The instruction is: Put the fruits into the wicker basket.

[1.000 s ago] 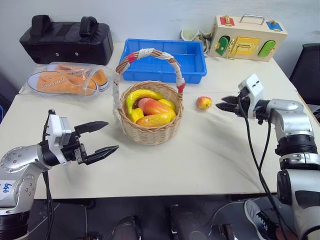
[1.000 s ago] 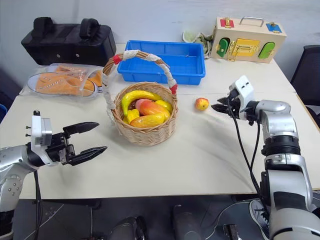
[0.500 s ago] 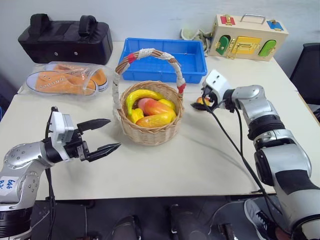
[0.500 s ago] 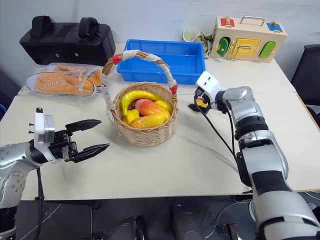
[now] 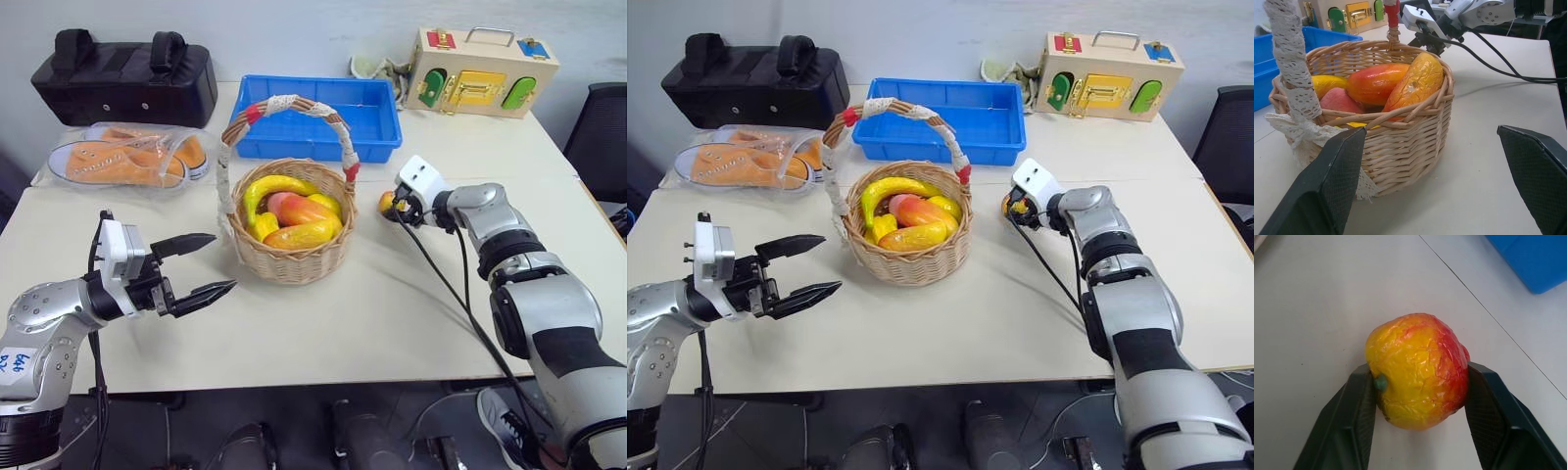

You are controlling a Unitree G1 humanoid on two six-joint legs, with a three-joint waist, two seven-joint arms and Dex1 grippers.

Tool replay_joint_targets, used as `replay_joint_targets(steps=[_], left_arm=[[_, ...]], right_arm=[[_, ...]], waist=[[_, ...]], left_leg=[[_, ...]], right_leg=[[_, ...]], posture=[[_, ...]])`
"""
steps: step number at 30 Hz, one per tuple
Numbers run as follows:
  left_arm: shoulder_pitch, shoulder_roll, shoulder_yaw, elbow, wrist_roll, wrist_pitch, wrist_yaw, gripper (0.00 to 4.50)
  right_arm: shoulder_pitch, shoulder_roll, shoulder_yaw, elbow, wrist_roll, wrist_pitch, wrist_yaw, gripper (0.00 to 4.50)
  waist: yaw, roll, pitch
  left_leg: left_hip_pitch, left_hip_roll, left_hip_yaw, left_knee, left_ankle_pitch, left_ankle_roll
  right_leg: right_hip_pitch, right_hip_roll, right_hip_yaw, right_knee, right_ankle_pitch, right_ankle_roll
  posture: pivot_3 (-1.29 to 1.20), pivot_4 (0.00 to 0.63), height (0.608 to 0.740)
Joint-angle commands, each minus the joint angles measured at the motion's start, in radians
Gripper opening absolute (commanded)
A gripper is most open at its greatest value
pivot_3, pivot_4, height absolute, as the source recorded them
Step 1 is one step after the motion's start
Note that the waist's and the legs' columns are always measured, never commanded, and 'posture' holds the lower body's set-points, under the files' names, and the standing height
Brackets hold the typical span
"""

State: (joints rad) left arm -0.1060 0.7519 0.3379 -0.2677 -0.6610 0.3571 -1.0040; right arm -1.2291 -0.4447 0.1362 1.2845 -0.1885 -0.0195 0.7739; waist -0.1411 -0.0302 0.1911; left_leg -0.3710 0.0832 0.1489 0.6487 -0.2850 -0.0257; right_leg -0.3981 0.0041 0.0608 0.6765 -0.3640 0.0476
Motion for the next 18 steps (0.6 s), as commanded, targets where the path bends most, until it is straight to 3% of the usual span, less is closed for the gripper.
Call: replay_joint_targets(steps=[1,4,7,12,15,18], left_arm=[[-0.003,0.005,0.012,-0.034,-0.018,-0.01,-0.011,4.5],[0.011,0.006,0.026,-0.054,-0.026,-0.008,-0.01,4.5],[0.036,0.014,0.056,-0.073,-0.04,-0.005,-0.015,4.5],[0.082,0.004,0.09,-0.103,-0.037,-0.042,-0.028,4.5],[0.109,-0.016,0.108,-0.143,-0.089,-0.009,-0.006,4.5],[0.117,-0.012,0.113,-0.146,-0.1,0.003,-0.003,4.5]], right_arm=[[-0.008,-0.025,-0.039,-0.025,0.029,-0.052,0.006,2.07],[0.021,-0.07,-0.091,-0.115,0.101,-0.148,0.151,2.07],[0.086,-0.127,-0.135,-0.316,0.21,-0.099,0.355,2.07],[0.387,-0.316,-0.108,-1.01,0.419,0.23,0.651,2.07],[0.452,-0.284,-0.103,-1.336,0.559,0.429,0.577,2.07],[0.454,-0.213,-0.1,-1.468,0.615,0.545,0.468,2.07]], waist=[[0.0,0.0,0.0],[0.002,0.0,0.0],[0.005,0.0,0.0],[0.025,0.0,0.0],[0.023,0.001,0.0],[0.012,0.001,0.001]], left_leg=[[0.0,0.0,0.0,0.0,0.0,0.0],[0.0,0.0,0.0,0.0,0.0,0.0],[0.0,0.0,0.0,-0.001,0.0,0.0],[0.0,0.001,-0.003,-0.002,-0.001,-0.001],[0.0,0.002,-0.004,-0.003,-0.003,-0.003],[0.001,0.003,-0.003,-0.002,-0.003,-0.003]], right_leg=[[0.0,0.0,0.0,0.0,0.0,0.0],[0.0,0.0,0.0,0.0,0.0,0.0],[0.0,0.0,0.0,-0.001,0.0,0.0],[0.0,0.0,-0.002,-0.001,0.0,0.0],[0.0,0.001,-0.003,-0.001,-0.001,0.002],[0.0,0.002,-0.002,-0.002,0.0,0.001]], posture=[[0.0,0.15,0.74],[0.0,0.15,0.74],[0.0,0.15,0.74],[0.0,0.15,0.74],[0.0,0.15,0.74],[0.0,0.15,0.74]])
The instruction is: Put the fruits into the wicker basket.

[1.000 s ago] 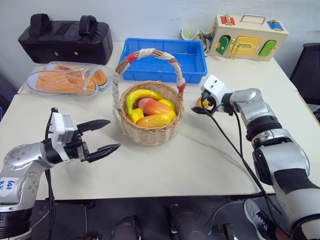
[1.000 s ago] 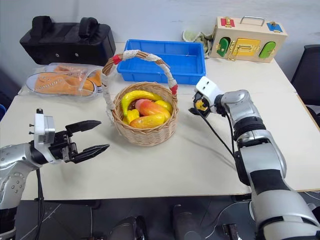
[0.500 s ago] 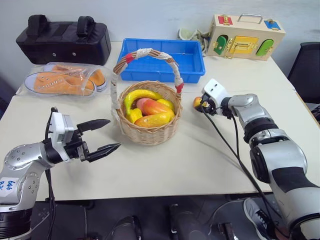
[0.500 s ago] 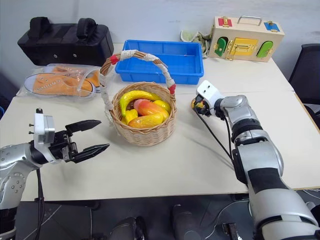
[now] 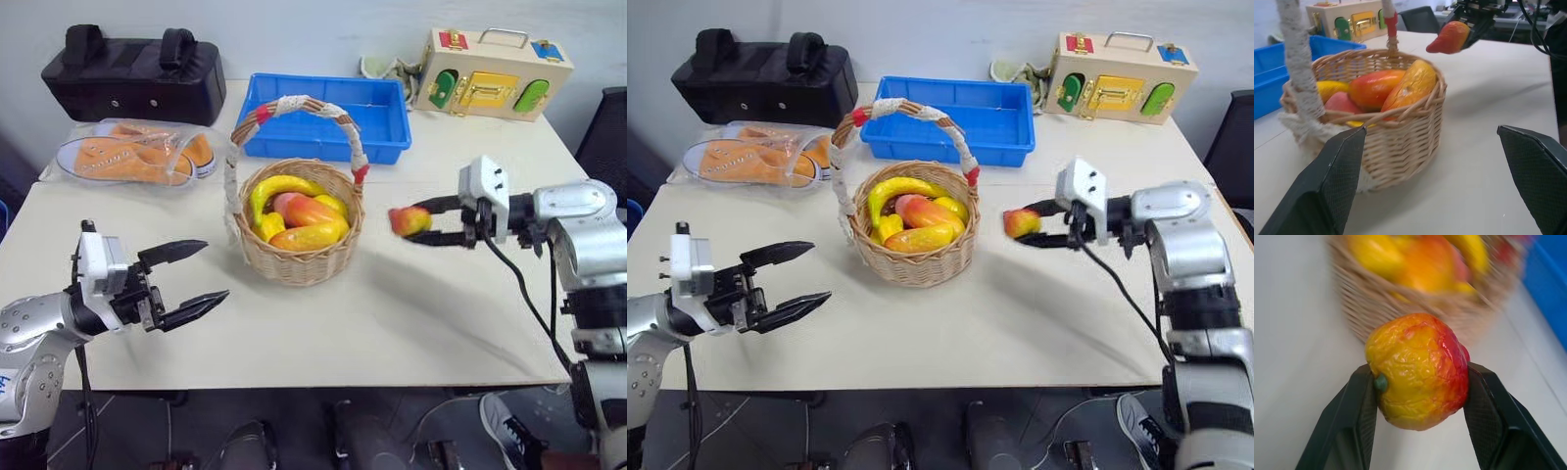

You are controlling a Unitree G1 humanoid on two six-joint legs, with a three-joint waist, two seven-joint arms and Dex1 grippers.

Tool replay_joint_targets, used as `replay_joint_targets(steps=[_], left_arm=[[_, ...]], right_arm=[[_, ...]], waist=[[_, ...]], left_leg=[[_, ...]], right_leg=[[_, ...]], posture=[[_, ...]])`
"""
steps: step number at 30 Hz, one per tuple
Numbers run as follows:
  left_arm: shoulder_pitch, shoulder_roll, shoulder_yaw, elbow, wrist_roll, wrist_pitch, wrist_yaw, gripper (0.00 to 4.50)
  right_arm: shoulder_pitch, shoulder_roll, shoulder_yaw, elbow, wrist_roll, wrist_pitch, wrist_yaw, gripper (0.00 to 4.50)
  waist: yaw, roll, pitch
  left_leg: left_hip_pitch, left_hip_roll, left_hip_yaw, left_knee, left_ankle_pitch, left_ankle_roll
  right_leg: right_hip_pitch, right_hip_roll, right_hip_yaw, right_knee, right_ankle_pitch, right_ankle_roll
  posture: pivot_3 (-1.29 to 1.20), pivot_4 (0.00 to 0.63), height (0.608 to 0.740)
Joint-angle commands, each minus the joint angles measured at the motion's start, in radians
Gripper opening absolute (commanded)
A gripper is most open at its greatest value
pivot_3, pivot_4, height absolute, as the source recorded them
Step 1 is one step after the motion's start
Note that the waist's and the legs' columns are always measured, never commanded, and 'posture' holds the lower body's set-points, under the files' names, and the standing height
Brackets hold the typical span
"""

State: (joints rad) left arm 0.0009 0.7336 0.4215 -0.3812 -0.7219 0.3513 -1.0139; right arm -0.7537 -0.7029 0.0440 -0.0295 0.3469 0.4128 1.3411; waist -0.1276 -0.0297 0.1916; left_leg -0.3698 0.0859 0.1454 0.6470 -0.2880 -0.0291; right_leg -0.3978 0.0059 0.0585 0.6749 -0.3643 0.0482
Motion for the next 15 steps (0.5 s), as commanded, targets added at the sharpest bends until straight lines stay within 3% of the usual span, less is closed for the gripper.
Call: replay_joint_targets(steps=[1,4,13,15], left_arm=[[0.005,0.008,0.04,-0.029,-0.048,0.019,0.017,4.5],[-0.001,0.018,0.054,-0.018,-0.053,0.031,0.029,4.5],[0.014,0.01,0.039,-0.039,-0.055,0.044,0.037,4.5],[0.015,0.009,0.037,-0.041,-0.056,0.047,0.038,4.5]], right_arm=[[-0.027,0.102,0.011,-0.193,0.075,0.148,-0.175,2.07],[-0.071,0.25,0.079,-0.19,-0.007,0.168,-0.363,2.07],[-0.203,0.426,0.218,0.029,-0.175,0.066,-0.544,2.07],[-0.213,0.44,0.216,0.057,-0.179,0.043,-0.546,2.78]], waist=[[-0.001,0.0,0.0],[-0.005,-0.002,-0.001],[0.011,-0.002,-0.001],[0.013,-0.002,-0.001]], left_leg=[[0.0,0.0,0.0,0.001,0.0,0.0],[0.001,0.0,-0.001,0.001,0.002,0.0],[-0.004,-0.001,0.002,0.0,0.001,0.002],[-0.006,-0.001,0.002,0.0,0.001,0.002]], right_leg=[[0.0,0.0,0.0,0.001,0.0,0.0],[0.001,0.0,0.0,0.001,0.002,-0.004],[-0.005,-0.002,0.0,-0.002,0.002,-0.004],[-0.009,-0.002,0.0,0.0,0.002,-0.004]], posture=[[0.0,0.15,0.74],[0.0,0.15,0.74],[0.0,0.15,0.74],[0.0,0.15,0.74]])
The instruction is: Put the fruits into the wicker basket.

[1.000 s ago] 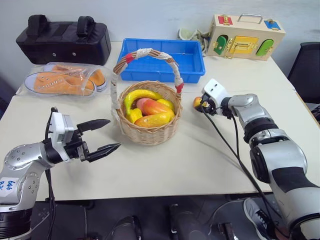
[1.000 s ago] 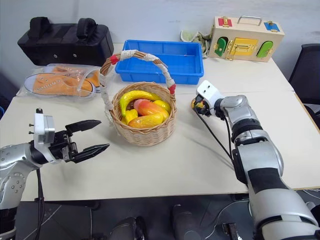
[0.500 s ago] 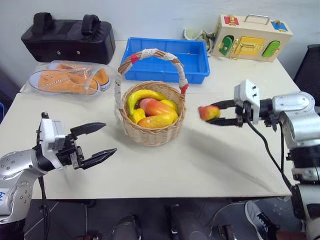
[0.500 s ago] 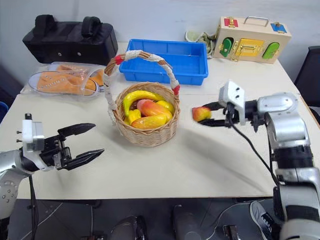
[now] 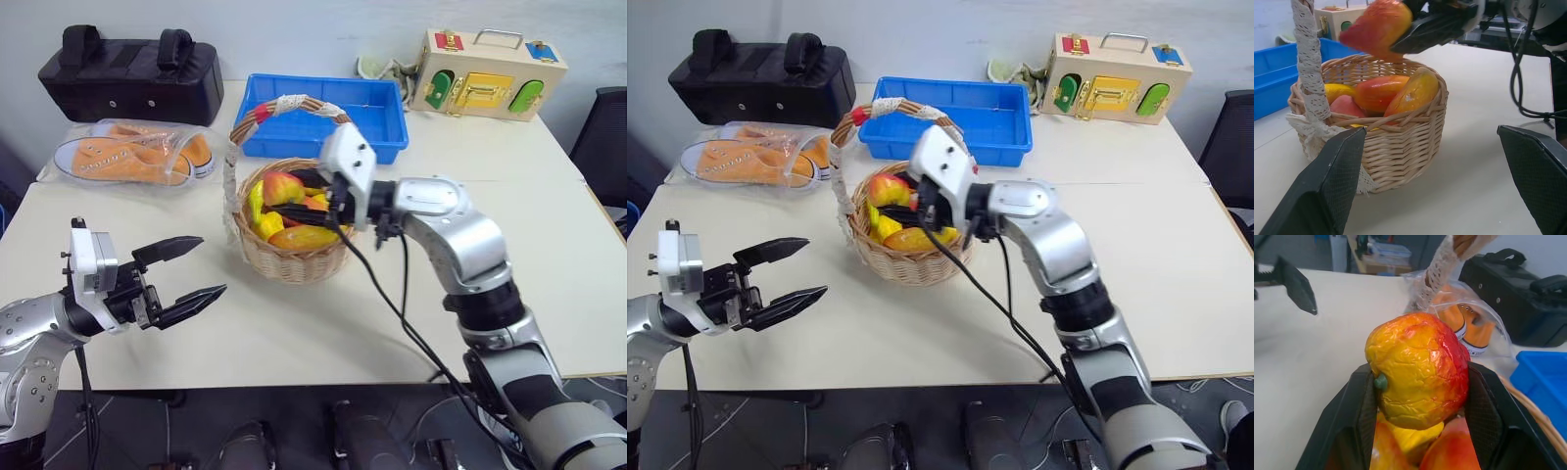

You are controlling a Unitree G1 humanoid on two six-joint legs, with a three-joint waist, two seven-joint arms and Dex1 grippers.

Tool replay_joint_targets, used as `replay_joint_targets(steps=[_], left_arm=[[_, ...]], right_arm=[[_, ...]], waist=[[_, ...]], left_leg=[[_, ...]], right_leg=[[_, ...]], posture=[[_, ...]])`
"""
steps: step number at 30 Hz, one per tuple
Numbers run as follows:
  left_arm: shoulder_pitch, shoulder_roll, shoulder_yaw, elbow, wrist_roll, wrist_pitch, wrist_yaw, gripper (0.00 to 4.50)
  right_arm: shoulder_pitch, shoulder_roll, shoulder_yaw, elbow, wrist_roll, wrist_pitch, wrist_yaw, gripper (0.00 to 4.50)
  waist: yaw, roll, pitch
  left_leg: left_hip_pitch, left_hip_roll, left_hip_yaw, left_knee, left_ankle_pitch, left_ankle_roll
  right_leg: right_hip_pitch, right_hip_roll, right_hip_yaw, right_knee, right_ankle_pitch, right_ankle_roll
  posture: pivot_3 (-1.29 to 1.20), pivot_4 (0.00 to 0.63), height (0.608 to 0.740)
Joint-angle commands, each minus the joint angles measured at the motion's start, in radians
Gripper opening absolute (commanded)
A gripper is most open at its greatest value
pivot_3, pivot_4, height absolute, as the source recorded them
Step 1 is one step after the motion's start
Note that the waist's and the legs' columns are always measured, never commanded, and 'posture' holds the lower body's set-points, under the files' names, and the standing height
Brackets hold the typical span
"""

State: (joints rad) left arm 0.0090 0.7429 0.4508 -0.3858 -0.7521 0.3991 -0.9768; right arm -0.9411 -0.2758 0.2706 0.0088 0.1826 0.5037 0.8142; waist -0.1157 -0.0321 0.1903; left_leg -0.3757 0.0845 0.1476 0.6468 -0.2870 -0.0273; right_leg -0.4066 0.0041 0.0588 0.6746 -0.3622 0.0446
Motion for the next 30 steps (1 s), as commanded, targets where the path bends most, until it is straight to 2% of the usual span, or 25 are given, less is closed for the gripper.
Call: replay_joint_targets(steps=[1,5,10,15,17,20,21,24,28,30], left_arm=[[0.006,0.0,0.007,-0.038,-0.026,0.0,0.003,4.5],[0.005,0.0,0.006,-0.042,-0.031,0.007,0.005,4.5],[0.0,0.005,0.01,-0.027,-0.039,0.014,-0.004,4.5],[-0.012,0.013,0.014,-0.003,-0.036,0.013,-0.019,4.5],[-0.013,0.017,0.017,0.01,-0.033,0.01,-0.03,4.5],[-0.026,0.025,0.018,0.031,-0.026,0.004,-0.045,4.5],[-0.036,0.029,0.016,0.041,-0.024,0.002,-0.049,4.5],[-0.055,0.034,0.014,0.06,-0.02,-0.001,-0.056,4.5],[-0.076,0.046,0.016,0.076,-0.022,0.0,-0.071,4.5],[-0.084,0.055,0.014,0.083,-0.026,0.011,-0.08,4.5]], right_arm=[[-0.027,0.012,-0.011,0.025,-0.017,-0.054,-0.012,3.1],[-0.006,-0.029,-0.053,-0.006,0.031,-0.062,0.05,4.38],[0.132,-0.124,-0.14,-0.138,0.128,-0.145,0.155,4.44],[0.313,-0.206,-0.284,-0.352,0.334,-0.014,0.18,4.44],[0.412,-0.271,-0.344,-0.393,0.35,-0.051,0.217,4.44],[0.546,-0.331,-0.472,-0.287,0.365,-0.176,0.288,4.44],[0.582,-0.351,-0.515,-0.19,0.343,-0.249,0.31,4.44],[0.608,-0.385,-0.572,-0.006,0.329,-0.356,0.36,4.44],[0.477,-0.447,-0.572,0.319,0.265,-0.55,0.453,4.44],[0.351,-0.443,-0.524,0.445,0.23,-0.612,0.495,4.44]], waist=[[0.003,0.0,0.0],[0.004,0.0,0.0],[0.008,0.0,0.0],[0.005,-0.001,0.0],[0.008,-0.001,0.0],[0.014,-0.001,0.0],[0.016,-0.001,0.0],[0.015,-0.002,0.001],[0.004,-0.001,0.001],[-0.003,0.0,0.002]], left_leg=[[-0.002,0.0,0.0,0.0,0.0,0.0],[-0.003,0.0,0.0,0.0,0.0,0.0],[-0.003,0.0,-0.001,0.0,0.0,0.0],[-0.003,0.0,0.0,0.0,0.0,0.0],[-0.003,0.0,-0.001,0.0,0.0,0.0],[-0.003,0.0,-0.001,0.0,0.0,0.001],[-0.003,-0.001,-0.001,0.0,0.0,0.002],[0.004,-0.001,0.0,0.001,-0.001,0.005],[0.008,-0.002,0.001,0.001,-0.002,0.006],[0.008,-0.001,0.001,0.001,-0.001,0.006]], right_leg=[[-0.002,0.0,0.0,0.001,0.0,0.0],[-0.003,0.0,0.0,0.002,0.0,0.0],[-0.002,0.0,-0.001,0.001,0.0,0.0],[-0.002,0.0,0.001,0.0,0.0,0.0],[-0.002,0.0,0.0,0.0,0.0,0.0],[0.0,0.0,0.0,-0.003,0.0,0.0],[0.001,0.0,0.0,-0.004,0.0,0.0],[0.01,0.0,0.001,-0.008,0.001,0.002],[0.014,0.0,0.001,-0.01,0.002,0.002],[0.014,0.001,0.001,-0.01,0.002,0.002]], posture=[[0.0,0.15,0.74],[0.0,0.15,0.74],[0.0,0.15,0.74],[0.0,0.15,0.74],[0.0,0.15,0.74],[0.0,0.15,0.74],[0.0,0.15,0.74],[0.0,0.15,0.74],[0.0,0.15,0.74],[0.0,0.15,0.74]])
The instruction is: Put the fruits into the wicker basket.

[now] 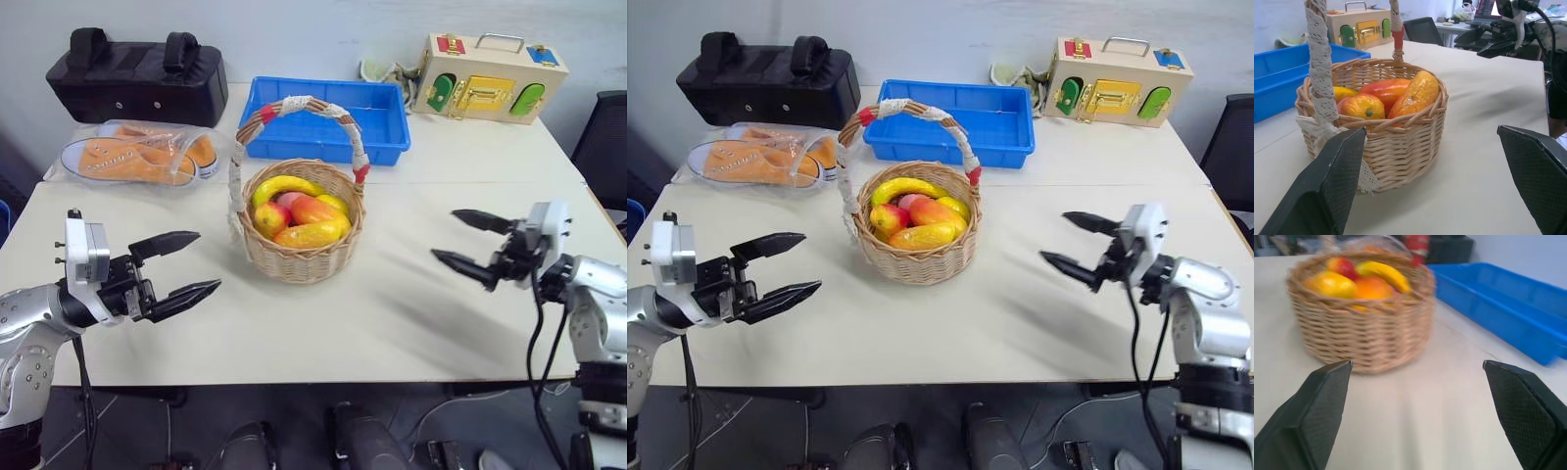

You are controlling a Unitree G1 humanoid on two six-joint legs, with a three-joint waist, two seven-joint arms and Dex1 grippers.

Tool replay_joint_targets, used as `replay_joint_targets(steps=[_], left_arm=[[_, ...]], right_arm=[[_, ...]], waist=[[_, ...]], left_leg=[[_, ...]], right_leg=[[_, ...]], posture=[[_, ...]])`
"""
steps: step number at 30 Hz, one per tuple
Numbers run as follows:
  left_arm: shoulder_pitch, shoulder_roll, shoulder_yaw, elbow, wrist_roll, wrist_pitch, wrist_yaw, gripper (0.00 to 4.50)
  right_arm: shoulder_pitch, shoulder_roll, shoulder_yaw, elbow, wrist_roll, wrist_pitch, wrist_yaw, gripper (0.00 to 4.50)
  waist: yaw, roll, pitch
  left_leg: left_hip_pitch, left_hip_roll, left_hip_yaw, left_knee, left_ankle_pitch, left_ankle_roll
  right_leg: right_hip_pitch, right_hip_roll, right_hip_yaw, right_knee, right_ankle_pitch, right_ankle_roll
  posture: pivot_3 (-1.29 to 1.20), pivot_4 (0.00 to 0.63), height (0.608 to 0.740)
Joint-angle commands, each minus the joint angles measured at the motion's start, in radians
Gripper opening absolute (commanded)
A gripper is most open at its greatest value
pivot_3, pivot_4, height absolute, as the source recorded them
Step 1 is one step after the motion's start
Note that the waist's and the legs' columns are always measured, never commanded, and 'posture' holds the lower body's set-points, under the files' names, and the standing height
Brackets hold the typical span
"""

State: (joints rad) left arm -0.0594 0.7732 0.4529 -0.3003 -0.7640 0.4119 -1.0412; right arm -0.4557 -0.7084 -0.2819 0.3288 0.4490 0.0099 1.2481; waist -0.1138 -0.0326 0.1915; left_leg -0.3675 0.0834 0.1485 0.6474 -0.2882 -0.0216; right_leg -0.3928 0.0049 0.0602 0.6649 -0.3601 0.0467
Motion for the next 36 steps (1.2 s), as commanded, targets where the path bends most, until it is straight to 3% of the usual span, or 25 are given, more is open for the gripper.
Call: replay_joint_targets(steps=[1,8,12,26,29,36], left_arm=[[-0.02,0.029,0.01,-0.001,-0.017,0.006,-0.018,4.5],[-0.042,0.045,-0.015,-0.03,-0.049,0.059,-0.029,4.5],[-0.037,0.056,-0.014,-0.062,-0.078,0.099,-0.025,4.5],[0.002,0.059,0.011,-0.148,-0.124,0.147,0.027,4.5],[0.004,0.061,0.016,-0.154,-0.129,0.151,0.034,4.5],[0.021,0.065,0.034,-0.16,-0.13,0.148,0.04,4.5]], right_arm=[[-0.208,-0.003,0.058,0.19,-0.054,-0.129,0.09,4.44],[-0.615,0.104,0.216,0.591,-0.169,-0.172,0.27,4.44],[-0.767,0.174,0.25,0.755,-0.222,-0.215,0.301,4.44],[-0.956,0.333,0.252,0.955,-0.308,-0.241,0.359,4.44],[-0.964,0.358,0.259,0.962,-0.317,-0.238,0.366,3.88],[-0.955,0.382,0.257,0.977,-0.357,-0.251,0.354,1.44]], waist=[[-0.007,0.001,0.001],[-0.02,0.003,0.002],[-0.023,0.004,0.002],[-0.025,0.004,0.002],[-0.026,0.004,0.002],[-0.025,0.004,0.002]], left_leg=[[0.0,0.001,0.0,0.0,0.0,-0.001],[-0.001,0.001,-0.001,0.0,0.001,-0.003],[-0.002,0.001,-0.001,-0.001,0.001,-0.003],[-0.002,0.001,-0.001,0.002,0.001,-0.003],[-0.002,0.001,-0.001,0.002,0.002,-0.004],[-0.002,0.001,-0.002,0.001,0.001,-0.004]], right_leg=[[0.0,0.001,0.0,0.0,0.0,0.0],[-0.002,0.001,0.0,0.001,0.0,0.0],[-0.002,0.001,0.0,0.0,0.0,0.0],[-0.003,-0.001,-0.001,0.006,0.0,0.0],[-0.004,-0.001,-0.001,0.007,0.0,0.0],[-0.005,-0.001,-0.001,0.008,0.0,0.0]], posture=[[0.0,0.15,0.74],[0.0,0.15,0.74],[0.0,0.15,0.74],[0.0,0.15,0.74],[0.0,0.15,0.74],[0.0,0.15,0.74]])
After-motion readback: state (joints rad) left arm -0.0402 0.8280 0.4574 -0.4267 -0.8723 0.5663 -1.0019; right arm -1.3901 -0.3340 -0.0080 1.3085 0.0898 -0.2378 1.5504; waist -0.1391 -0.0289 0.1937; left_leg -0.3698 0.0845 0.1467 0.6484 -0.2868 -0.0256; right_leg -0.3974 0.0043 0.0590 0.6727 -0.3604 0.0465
